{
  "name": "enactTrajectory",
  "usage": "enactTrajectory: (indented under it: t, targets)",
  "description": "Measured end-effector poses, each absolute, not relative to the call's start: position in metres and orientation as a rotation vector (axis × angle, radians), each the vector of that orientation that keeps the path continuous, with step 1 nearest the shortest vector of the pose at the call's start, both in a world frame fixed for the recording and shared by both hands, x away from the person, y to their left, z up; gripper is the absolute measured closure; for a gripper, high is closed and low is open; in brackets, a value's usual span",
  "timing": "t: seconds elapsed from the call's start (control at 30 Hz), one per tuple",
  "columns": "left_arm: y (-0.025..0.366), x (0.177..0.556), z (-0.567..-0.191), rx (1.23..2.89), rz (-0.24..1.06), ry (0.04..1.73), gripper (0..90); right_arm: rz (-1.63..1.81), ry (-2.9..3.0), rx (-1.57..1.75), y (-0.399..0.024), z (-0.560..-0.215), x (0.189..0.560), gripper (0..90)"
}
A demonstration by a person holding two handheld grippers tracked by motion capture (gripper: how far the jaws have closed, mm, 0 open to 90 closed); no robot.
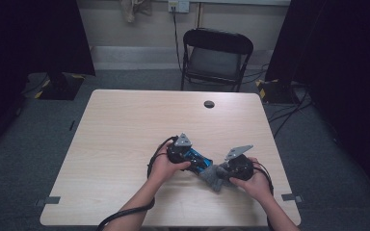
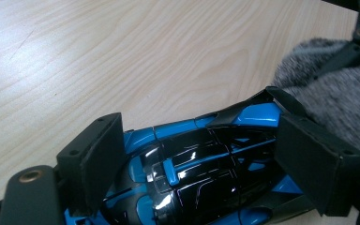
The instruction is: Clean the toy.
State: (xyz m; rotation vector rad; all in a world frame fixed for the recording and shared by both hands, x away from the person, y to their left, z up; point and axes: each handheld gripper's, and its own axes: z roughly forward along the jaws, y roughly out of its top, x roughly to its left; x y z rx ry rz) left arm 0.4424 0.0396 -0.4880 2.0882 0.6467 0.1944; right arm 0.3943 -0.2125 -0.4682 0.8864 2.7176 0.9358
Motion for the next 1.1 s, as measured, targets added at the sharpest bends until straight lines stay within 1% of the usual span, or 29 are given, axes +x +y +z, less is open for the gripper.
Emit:
enactTrajectory:
  t: [0.13,0.6,0.67,0.77,0.83,0.97,1.07,1.1]
  targets:
    - [0.04,0.442,-0.489,2.08,0.196,0.641,17.0,0.894,2.666,0.935,-0.219,-0.468,0.4,71.2]
    - [0.041,0.441,-0.49,2.072,0.199,0.642,17.1,0.854,2.576,1.011,-0.217,-0.469,0.408,71.0]
    - [0.04,0.442,-0.489,2.076,0.197,0.642,17.1,0.86,2.596,0.992,-0.221,-0.468,0.406,64.0]
    - [0.04,0.442,-0.489,2.077,0.196,0.64,17.1,0.877,2.595,0.962,-0.224,-0.465,0.403,49.0]
    - [0.041,0.442,-0.489,2.073,0.197,0.641,17.1,0.891,2.597,0.943,-0.226,-0.463,0.4,41.2]
    - [0.04,0.441,-0.489,2.073,0.199,0.64,17.1,0.973,2.602,0.923,-0.228,-0.461,0.398,37.2]
    - [0.041,0.441,-0.49,2.073,0.199,0.639,17.1,0.994,2.603,0.93,-0.226,-0.463,0.399,37.5]
    - [0.041,0.441,-0.49,2.074,0.199,0.639,17.1,1.004,2.61,0.931,-0.225,-0.465,0.4,39.6]
